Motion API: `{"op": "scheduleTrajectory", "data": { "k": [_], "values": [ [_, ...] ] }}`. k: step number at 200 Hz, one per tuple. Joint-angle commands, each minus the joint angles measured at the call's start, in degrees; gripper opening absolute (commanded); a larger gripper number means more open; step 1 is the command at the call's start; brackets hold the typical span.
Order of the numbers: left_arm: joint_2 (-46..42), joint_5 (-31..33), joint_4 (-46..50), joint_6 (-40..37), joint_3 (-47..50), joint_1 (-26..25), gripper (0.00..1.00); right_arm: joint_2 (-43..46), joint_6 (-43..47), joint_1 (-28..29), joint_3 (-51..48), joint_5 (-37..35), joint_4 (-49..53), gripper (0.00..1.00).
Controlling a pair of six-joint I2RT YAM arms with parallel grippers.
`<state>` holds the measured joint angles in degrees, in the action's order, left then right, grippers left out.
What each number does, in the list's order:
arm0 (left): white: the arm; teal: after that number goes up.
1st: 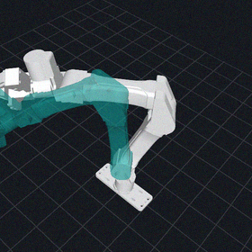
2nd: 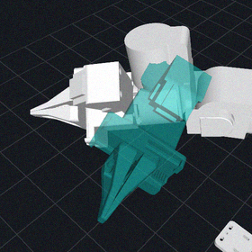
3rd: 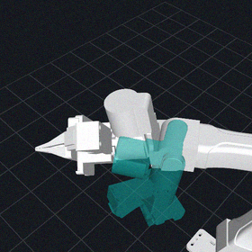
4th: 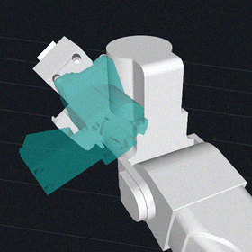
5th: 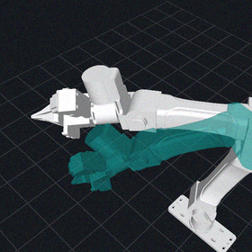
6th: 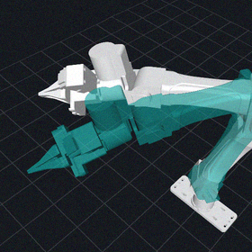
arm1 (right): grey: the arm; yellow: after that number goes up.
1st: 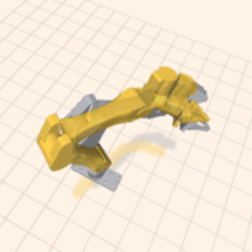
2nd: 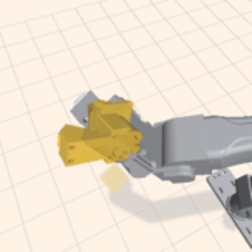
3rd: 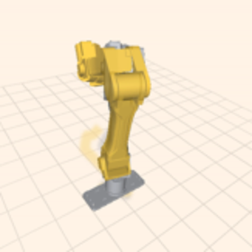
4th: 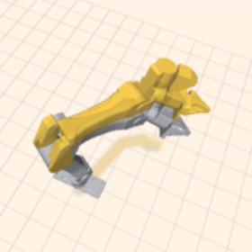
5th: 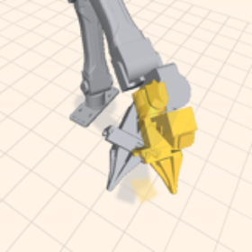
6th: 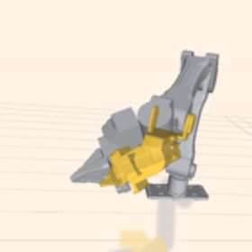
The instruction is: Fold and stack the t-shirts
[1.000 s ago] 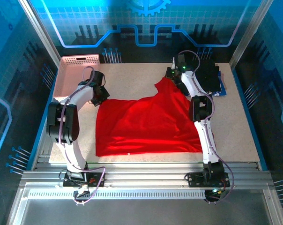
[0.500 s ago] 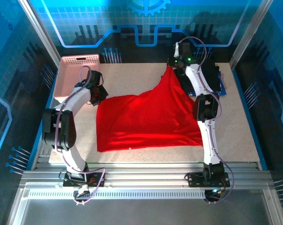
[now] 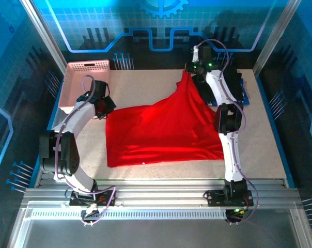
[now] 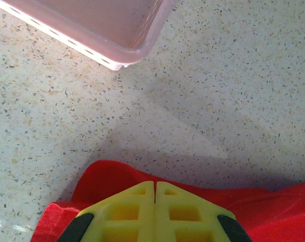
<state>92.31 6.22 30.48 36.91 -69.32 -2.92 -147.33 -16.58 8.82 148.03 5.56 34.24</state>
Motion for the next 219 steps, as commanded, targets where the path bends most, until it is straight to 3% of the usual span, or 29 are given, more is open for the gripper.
{"op": "scheduleTrajectory", "data": {
  "k": [1,36,82,159,219],
  "values": [
    [-3.0,-1.4,-1.2,-1.7,1.5,0.8,0.00,5.6,2.3,-0.5,-3.0,0.9,1.9,0.00],
    [-6.4,-2.8,-2.6,-2.9,4.4,0.8,0.00,13.0,5.3,-0.3,-13.3,-1.0,2.0,0.00],
    [-11.0,-3.8,-2.5,-0.9,9.3,0.9,0.00,27.8,7.3,-0.7,-35.8,-1.7,-3.0,0.00],
    [-15.4,-2.7,-1.4,2.9,19.1,3.7,0.00,48.5,0.2,-9.5,-68.5,0.2,-8.9,0.00],
    [-12.9,-2.8,-1.7,3.2,20.1,3.9,0.00,57.2,-5.0,-16.5,-82.8,2.1,-9.6,0.00]
  ]
}}
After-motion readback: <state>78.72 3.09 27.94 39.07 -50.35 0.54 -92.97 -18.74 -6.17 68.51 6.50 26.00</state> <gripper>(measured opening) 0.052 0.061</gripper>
